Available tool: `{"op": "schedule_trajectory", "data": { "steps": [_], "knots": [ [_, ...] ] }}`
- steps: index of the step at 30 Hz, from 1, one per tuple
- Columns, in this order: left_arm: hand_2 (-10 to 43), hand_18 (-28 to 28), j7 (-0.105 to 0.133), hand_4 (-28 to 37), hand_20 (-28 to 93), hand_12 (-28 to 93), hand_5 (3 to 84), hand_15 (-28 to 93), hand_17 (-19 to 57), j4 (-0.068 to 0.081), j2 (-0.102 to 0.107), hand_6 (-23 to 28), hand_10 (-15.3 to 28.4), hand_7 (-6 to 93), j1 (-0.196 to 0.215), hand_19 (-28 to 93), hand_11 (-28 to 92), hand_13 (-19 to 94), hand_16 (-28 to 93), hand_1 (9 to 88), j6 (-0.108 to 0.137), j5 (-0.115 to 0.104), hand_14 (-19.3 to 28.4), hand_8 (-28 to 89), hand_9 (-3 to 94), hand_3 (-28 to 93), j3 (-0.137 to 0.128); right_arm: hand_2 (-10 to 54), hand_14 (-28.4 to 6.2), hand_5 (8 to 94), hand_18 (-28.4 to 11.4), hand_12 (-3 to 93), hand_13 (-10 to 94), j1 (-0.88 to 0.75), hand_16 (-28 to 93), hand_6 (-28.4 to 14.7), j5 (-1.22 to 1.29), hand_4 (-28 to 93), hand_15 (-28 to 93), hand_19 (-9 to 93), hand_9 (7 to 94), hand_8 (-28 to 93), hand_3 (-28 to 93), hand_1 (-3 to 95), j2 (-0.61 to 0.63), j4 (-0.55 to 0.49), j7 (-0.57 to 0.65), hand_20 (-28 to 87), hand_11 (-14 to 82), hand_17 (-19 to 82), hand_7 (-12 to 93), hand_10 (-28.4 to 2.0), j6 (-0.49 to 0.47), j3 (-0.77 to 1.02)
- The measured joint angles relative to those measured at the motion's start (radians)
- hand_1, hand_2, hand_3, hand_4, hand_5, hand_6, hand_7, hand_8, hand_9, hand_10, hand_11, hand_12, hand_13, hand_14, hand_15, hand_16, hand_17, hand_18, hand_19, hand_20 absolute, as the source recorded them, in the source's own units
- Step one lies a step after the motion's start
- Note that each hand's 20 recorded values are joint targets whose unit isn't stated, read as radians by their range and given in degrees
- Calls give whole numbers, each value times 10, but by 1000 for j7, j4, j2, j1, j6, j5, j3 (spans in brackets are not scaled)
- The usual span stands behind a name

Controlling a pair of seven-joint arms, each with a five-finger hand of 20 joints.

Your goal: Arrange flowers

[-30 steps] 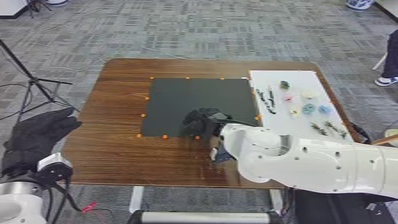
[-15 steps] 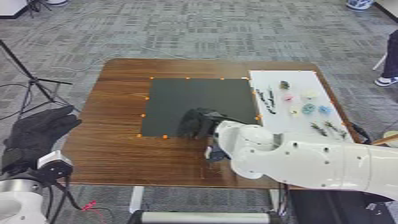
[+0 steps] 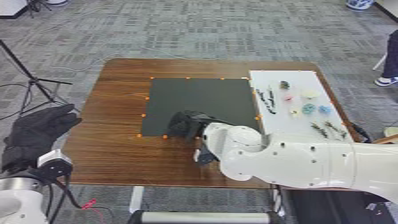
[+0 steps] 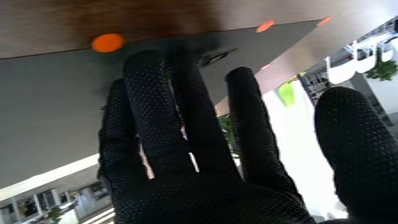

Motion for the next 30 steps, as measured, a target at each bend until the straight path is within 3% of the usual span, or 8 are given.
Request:
{"op": "schedule_trajectory", "data": {
  "steps": [4,11,13,15,23,30],
  "knots": [
    [60,179,-4,-213,123,121,563,617,-47,1,0,149,220,205,-6,473,436,352,-111,257,-6,4,246,-111,489,866,0,143,-229,532,-284,125,479,0,131,-100,-1,-226,715,719,557,-135,824,120,-11,2,9,255,159,90,123,-190,2,-1],
    [62,179,-2,-217,124,121,563,616,-47,1,-1,149,220,204,-5,472,436,353,-111,254,-9,4,246,-110,489,868,-6,143,-233,546,-284,127,486,4,132,-101,-2,-227,718,721,558,-132,822,119,-13,13,19,252,156,91,122,-185,17,-10],
    [62,179,-2,-216,124,121,562,616,-47,2,-1,149,220,204,-7,472,436,353,-111,254,-10,4,247,-110,489,868,-5,139,-240,484,-284,133,523,8,128,-54,-5,-225,697,718,579,-128,820,115,-14,13,22,246,162,99,129,-230,23,-17],
    [63,179,-3,-217,124,122,563,616,-47,2,-1,148,220,204,-10,472,436,353,-111,254,-11,4,247,-110,489,868,-3,136,-240,450,-284,138,542,13,132,-40,-11,-224,695,716,608,-127,817,114,-14,11,33,242,175,102,129,-244,32,-25],
    [62,180,-7,-215,124,121,564,616,-47,2,-5,149,220,203,-10,473,436,354,-111,255,-14,7,246,-110,489,869,-6,140,-250,433,-284,139,537,20,138,-46,-33,-222,696,711,613,-125,805,112,-13,-1,145,234,187,101,127,-252,67,-34],
    [62,179,-32,-216,124,121,563,617,-47,8,-11,150,221,203,-31,473,436,354,-111,254,-25,25,246,-110,489,869,8,145,-251,473,-284,139,529,33,140,-55,-27,-219,701,713,602,-127,799,113,-21,30,177,231,191,103,133,-241,84,-39]
  ]
}}
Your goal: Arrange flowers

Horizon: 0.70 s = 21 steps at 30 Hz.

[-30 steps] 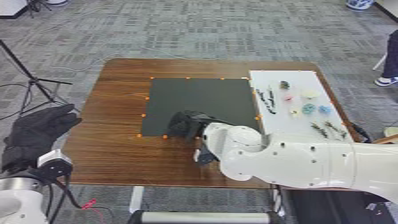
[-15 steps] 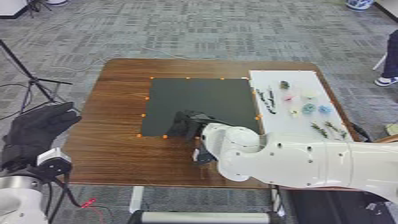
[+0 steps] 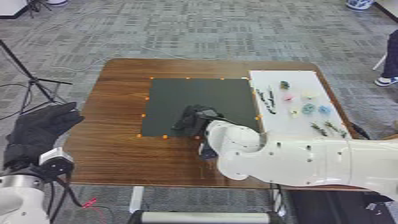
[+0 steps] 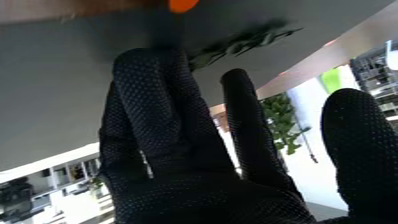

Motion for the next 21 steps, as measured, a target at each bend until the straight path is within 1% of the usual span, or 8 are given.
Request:
{"op": "schedule_trajectory", "data": {
  "steps": [2,11,13,17,21],
  "knots": [
    [62,179,-5,-216,124,121,563,617,-47,3,-1,149,221,203,-9,473,436,354,-111,254,-4,3,246,-110,490,869,3,145,-251,479,-284,140,528,-1,140,-56,6,-218,703,714,599,-130,798,114,-5,15,1,230,192,103,132,-236,-1,7],
    [65,179,-2,-218,124,122,563,618,-47,9,-2,149,221,204,-21,472,436,354,-111,254,-10,3,247,-110,489,867,3,145,-244,564,-284,142,515,-14,143,-66,11,-218,715,712,595,-138,796,121,-27,40,9,230,194,100,131,-226,-23,33],
    [65,180,2,-218,124,122,563,617,-47,10,-2,149,220,204,-22,472,436,354,-111,253,-10,1,247,-110,490,867,3,145,-238,581,-284,142,511,-20,143,-71,9,-218,719,711,599,-137,796,125,-29,42,10,230,196,99,132,-215,-30,42],
    [65,180,8,-219,124,122,563,618,-47,11,-1,149,220,204,-21,472,437,354,-111,253,-10,0,248,-110,489,867,2,145,-232,607,-284,141,508,-34,144,-84,0,-219,726,711,599,-138,798,128,-31,45,8,231,197,96,126,-205,-41,59],
    [66,180,19,-220,124,122,563,617,-47,15,4,149,220,204,-21,471,438,354,-111,253,-10,-8,247,-110,489,867,2,145,-226,615,-284,139,508,-41,143,-90,-12,-219,732,711,602,-136,799,128,-34,47,-3,232,196,95,121,-201,-44,64]
  ]
}}
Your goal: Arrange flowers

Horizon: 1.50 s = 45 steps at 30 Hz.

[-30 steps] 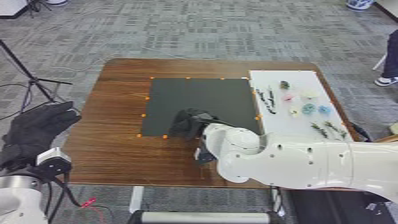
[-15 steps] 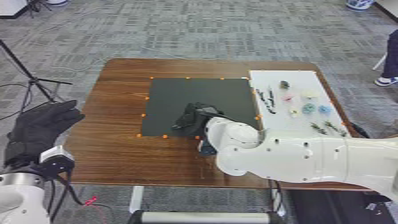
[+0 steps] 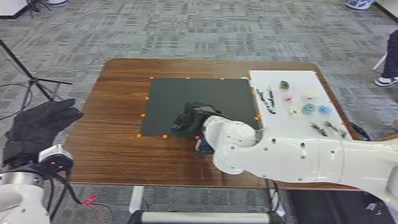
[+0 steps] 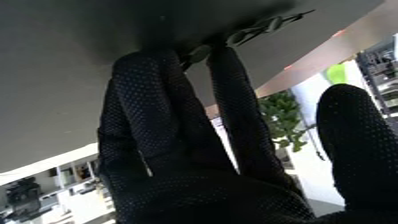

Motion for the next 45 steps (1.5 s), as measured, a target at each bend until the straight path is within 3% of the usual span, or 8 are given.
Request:
{"op": "schedule_trajectory", "data": {
  "steps": [8,25,34,36,38,45],
  "knots": [
    [69,179,10,-224,124,121,563,618,-47,11,18,149,220,204,-14,471,437,354,-111,251,-2,-7,247,-110,488,868,2,146,-222,622,-284,139,512,-2,143,-93,-12,-221,738,716,605,-136,802,128,-20,-1,-33,234,195,96,119,-197,16,-17],
    [72,179,18,-219,125,121,563,617,-47,19,40,149,220,205,-39,471,437,354,-111,249,-9,-8,248,-110,489,869,23,145,-222,615,-284,140,508,40,146,-95,-8,-222,743,722,606,-135,805,128,-74,-4,-42,232,197,97,115,-195,82,-101],
    [75,179,16,-218,125,121,563,617,-47,25,41,149,220,205,-65,471,438,354,-111,247,-11,-8,248,-110,490,870,39,145,-230,598,-284,140,502,49,147,-81,10,-222,742,723,602,-133,809,127,-92,15,-44,232,195,95,119,-194,91,-107],
    [75,179,14,-218,125,121,563,617,-47,25,41,149,220,205,-70,470,438,354,-111,247,-11,-7,248,-110,490,869,41,144,-241,568,-284,140,502,49,148,-53,12,-221,736,722,602,-137,811,126,-94,17,-43,234,193,94,134,-210,91,-106],
    [75,178,12,-218,125,121,563,617,-47,25,40,149,220,204,-70,470,438,354,-111,247,-11,-7,248,-110,490,870,41,134,-257,510,-284,141,491,49,144,-15,11,-218,723,702,586,-142,815,124,-94,16,-39,237,185,85,140,-245,91,-106],
    [69,181,5,-218,125,122,562,616,-51,12,29,149,220,205,-40,470,439,349,-111,243,-8,-5,248,-110,486,871,16,112,-282,384,-284,137,441,50,123,8,-19,-219,710,677,527,-142,809,123,-83,-20,9,244,174,72,141,-279,95,-103]
  ]
}}
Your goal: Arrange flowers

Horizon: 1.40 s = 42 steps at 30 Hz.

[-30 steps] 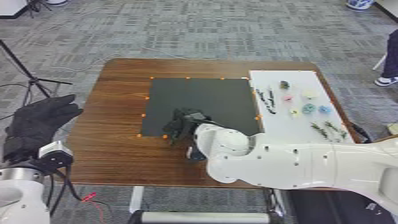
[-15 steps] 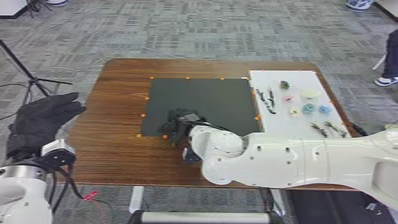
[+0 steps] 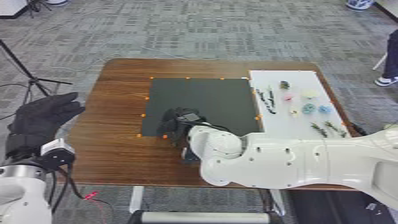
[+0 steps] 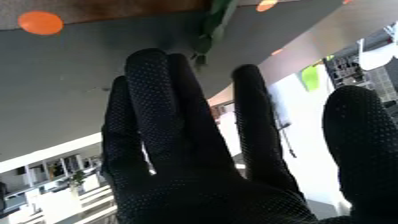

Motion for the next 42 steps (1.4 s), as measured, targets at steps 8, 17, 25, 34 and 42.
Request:
{"op": "schedule_trajectory", "data": {
  "steps": [8,17,25,34,42],
  "knots": [
    [24,183,-48,-222,122,118,571,602,-57,-24,-23,132,213,194,87,461,424,337,-111,242,0,103,240,-112,473,867,-38,122,-284,382,-284,139,436,-1,113,-6,-33,-217,709,669,511,-140,796,128,70,-114,-2,257,174,74,144,-269,16,64],
    [12,182,-135,-222,125,121,568,596,-56,-40,-43,133,211,192,137,456,421,337,-104,240,1,327,237,-110,473,873,-54,143,-242,527,-284,141,501,-35,112,-41,-65,-218,696,701,611,-144,803,151,264,-258,-56,247,211,115,170,-220,38,223],
    [14,182,-78,-220,128,114,602,589,-54,-44,-40,129,211,172,138,450,400,340,-105,243,10,201,237,-109,491,876,-38,138,-228,541,-284,142,517,-160,116,-39,-37,-218,689,718,622,-148,813,174,493,-285,-80,226,216,123,178,-206,156,391],
    [-11,176,-105,-193,133,104,608,507,-50,-37,-35,119,196,120,86,431,292,353,-85,267,-17,256,227,-103,501,866,-8,40,-167,542,-261,143,591,-224,134,-30,-56,-232,653,790,658,-158,816,297,672,-243,-7,113,224,185,196,-174,158,370],
    [-26,176,-20,-201,134,109,575,515,-54,-38,-29,111,194,125,112,429,304,342,-79,255,-24,88,228,-103,481,865,-10,10,-166,529,-264,146,576,-309,138,-33,-165,-241,659,806,629,-159,808,312,748,-197,90,86,234,188,206,-174,132,399]
  ]
}}
